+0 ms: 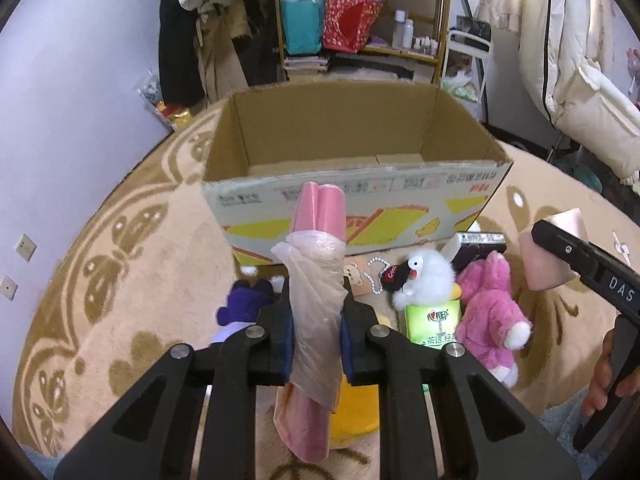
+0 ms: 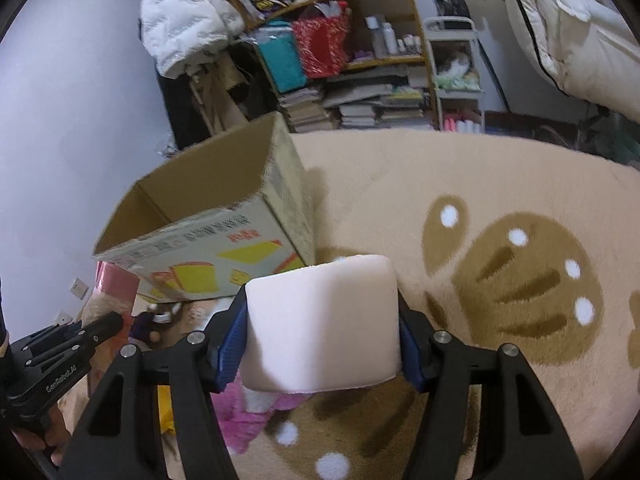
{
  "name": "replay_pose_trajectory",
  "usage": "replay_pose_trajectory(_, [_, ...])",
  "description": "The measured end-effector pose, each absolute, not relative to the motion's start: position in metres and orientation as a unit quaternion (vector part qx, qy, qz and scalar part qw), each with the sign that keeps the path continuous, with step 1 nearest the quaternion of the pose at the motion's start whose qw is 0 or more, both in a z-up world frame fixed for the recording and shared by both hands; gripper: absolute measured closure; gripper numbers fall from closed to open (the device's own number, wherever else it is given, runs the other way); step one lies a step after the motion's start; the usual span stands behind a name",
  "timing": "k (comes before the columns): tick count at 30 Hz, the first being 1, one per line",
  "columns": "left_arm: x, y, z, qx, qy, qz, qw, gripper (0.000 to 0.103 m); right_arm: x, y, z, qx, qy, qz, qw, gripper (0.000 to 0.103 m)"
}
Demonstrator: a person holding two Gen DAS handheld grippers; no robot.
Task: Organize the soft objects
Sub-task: 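Lift the pink roll and pink sponge block and carry both over the box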
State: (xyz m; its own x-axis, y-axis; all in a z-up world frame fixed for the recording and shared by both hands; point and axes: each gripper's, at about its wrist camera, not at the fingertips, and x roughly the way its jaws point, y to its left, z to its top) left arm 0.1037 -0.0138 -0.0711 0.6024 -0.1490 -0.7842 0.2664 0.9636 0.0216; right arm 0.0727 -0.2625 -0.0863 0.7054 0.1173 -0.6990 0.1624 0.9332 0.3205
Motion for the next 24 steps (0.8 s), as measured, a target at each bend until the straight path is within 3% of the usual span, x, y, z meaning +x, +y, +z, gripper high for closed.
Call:
replay_pose_trajectory(11, [0.089,0.002,-0.008,0.063,0.348,-0.127,0.927,0.086,0.066,-0.235,-0.049,0.131,0.353,0.019,0.926,0.037])
replay_pose_trajectory(24, [0.113,0.012,0.011,0.083,0.318,-0.122,0.937,0.086,0.081,-0.226,0.0,0.085,0.299,0.041,0.95,0.037])
